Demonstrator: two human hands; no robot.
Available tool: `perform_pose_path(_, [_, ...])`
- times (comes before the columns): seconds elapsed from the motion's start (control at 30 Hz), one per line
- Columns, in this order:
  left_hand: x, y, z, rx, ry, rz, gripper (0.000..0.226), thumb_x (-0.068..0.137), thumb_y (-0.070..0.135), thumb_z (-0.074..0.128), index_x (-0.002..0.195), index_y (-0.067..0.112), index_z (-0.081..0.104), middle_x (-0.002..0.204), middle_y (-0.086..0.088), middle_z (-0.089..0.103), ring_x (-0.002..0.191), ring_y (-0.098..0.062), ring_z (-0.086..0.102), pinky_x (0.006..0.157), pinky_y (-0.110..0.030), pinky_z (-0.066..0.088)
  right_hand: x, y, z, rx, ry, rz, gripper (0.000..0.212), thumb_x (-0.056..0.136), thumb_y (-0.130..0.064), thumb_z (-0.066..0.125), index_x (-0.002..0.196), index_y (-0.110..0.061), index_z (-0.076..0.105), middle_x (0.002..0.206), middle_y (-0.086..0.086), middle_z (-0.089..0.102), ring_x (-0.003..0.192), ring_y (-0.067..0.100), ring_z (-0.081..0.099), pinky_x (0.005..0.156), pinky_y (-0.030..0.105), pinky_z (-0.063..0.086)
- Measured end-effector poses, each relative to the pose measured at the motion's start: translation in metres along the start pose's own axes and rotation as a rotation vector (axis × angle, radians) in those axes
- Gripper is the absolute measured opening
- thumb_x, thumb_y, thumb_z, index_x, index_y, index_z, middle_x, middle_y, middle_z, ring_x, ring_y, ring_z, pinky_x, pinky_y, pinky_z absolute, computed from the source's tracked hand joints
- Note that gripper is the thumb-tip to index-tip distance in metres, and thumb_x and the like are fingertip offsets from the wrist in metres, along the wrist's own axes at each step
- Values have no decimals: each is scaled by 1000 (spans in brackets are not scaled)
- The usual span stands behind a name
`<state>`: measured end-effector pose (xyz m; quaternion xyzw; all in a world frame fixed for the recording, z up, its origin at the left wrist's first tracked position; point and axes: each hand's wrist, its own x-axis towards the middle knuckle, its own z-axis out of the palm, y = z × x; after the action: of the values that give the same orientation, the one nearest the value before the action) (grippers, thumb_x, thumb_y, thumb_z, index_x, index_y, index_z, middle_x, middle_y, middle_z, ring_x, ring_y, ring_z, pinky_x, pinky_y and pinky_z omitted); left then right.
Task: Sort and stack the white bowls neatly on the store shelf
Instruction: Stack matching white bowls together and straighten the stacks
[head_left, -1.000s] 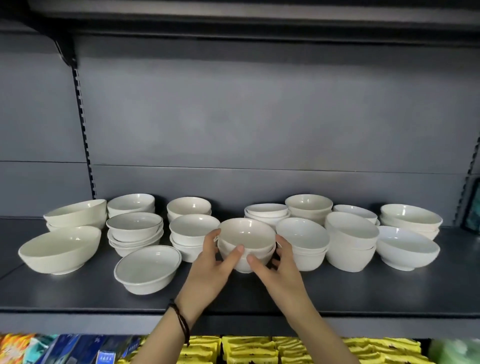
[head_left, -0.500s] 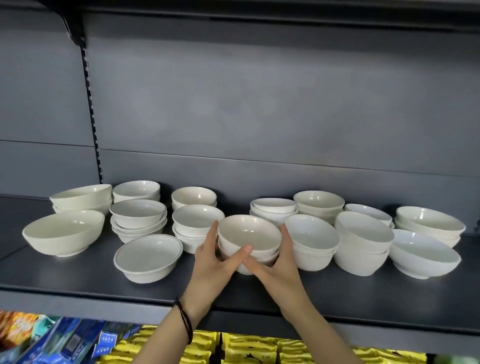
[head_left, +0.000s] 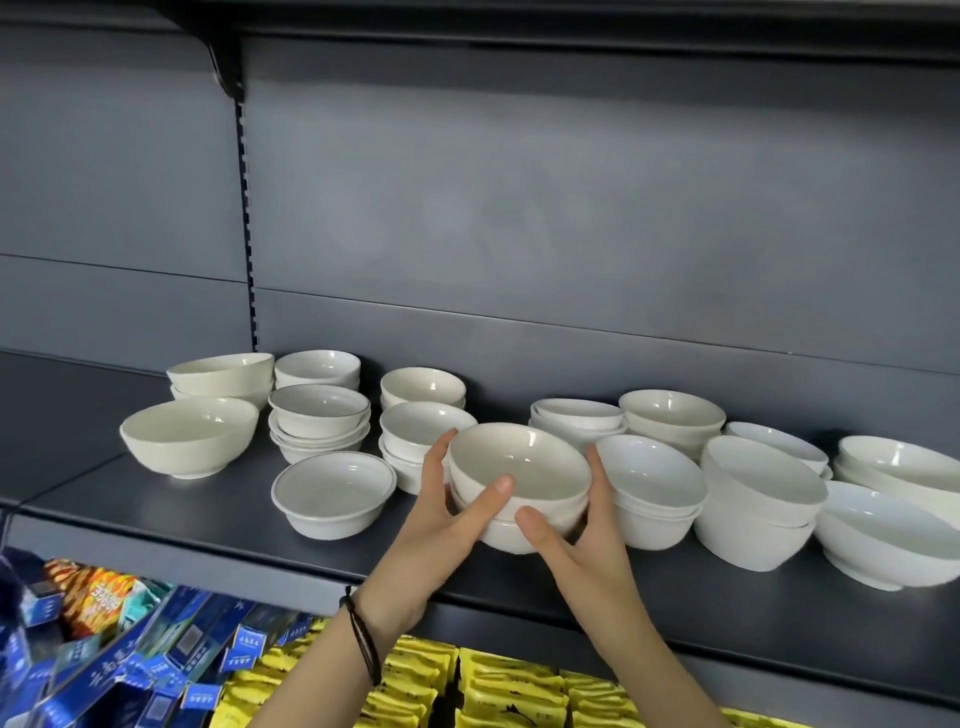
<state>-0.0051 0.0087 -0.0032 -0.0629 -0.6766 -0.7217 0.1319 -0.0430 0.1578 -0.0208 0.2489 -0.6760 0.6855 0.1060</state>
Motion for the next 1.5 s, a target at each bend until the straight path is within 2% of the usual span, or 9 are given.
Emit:
perform_pose_path(0.33, [-4,47,-46,143,121,203,74,76,72,54,133,51,13,119,32,45,100,28,48,79,1,39,19,-31,58,84,-78,-28,103,67,-51,81,147,-41,17,136,-18,51,121,-5,52,101,19,46])
perform_pose_path(0.5, [4,52,-98,224,211,206,84,65,84,31,142,55,13,138,24,39,136,-4,26,113,-30,23,32,-33,111,93,-84,-61,99,58,-60,73,137,-49,16,142,-15,45,130,-1,45,110,28,38])
perform_pose_path(0.67, [11,67,-157,81,145,246,66,80,69,40,140,47,21,122,36,46,104,27,47,85,-2,40,46,-37,176,146,-62,-43,90,67,-60,74,136,-50,16,139,-17,48,118,-10,51,101,14,43])
perform_pose_path(0.83, [28,69,-221,10,142,239,48,76,66,52,121,62,36,109,34,59,107,8,57,94,-23,46,56,-29,240,132,-24,-37,95,68,-51,72,141,-47,11,144,-14,42,127,-4,46,101,10,41])
perform_pose_path(0.9, [33,67,-245,32,148,247,36,80,63,50,113,67,38,109,30,58,102,6,59,90,-24,46,58,-28,265,133,-14,-35,103,61,-59,71,143,-50,10,148,-13,38,132,0,43,107,21,41])
perform_pose_path(1.03, [37,63,-294,113,117,301,54,74,75,41,123,53,36,121,10,56,103,-3,60,82,-17,49,64,-24,308,156,-31,-52,85,66,-49,74,128,-61,18,131,-37,46,122,-11,48,103,23,45])
perform_pose_path(1.23, [45,52,-349,125,5,281,57,75,70,39,123,40,35,112,13,62,99,-4,63,79,-17,49,74,-6,356,61,-43,-54,95,64,-62,71,137,-53,11,147,-15,35,131,-6,40,106,17,38])
perform_pose_path(1.4, [51,42,-367,146,-51,257,48,80,68,38,116,37,30,95,45,58,93,18,59,75,-2,43,74,2,371,-76,25,-65,70,66,-60,65,121,-63,21,120,-54,33,122,-19,37,95,3,32])
perform_pose_path(1.5, [54,35,-374,146,-103,227,51,80,67,36,122,39,28,100,43,59,100,12,59,79,-5,44,75,8,372,-164,37,-51,75,64,-67,63,119,-72,13,119,-58,24,131,-10,28,108,16,29])
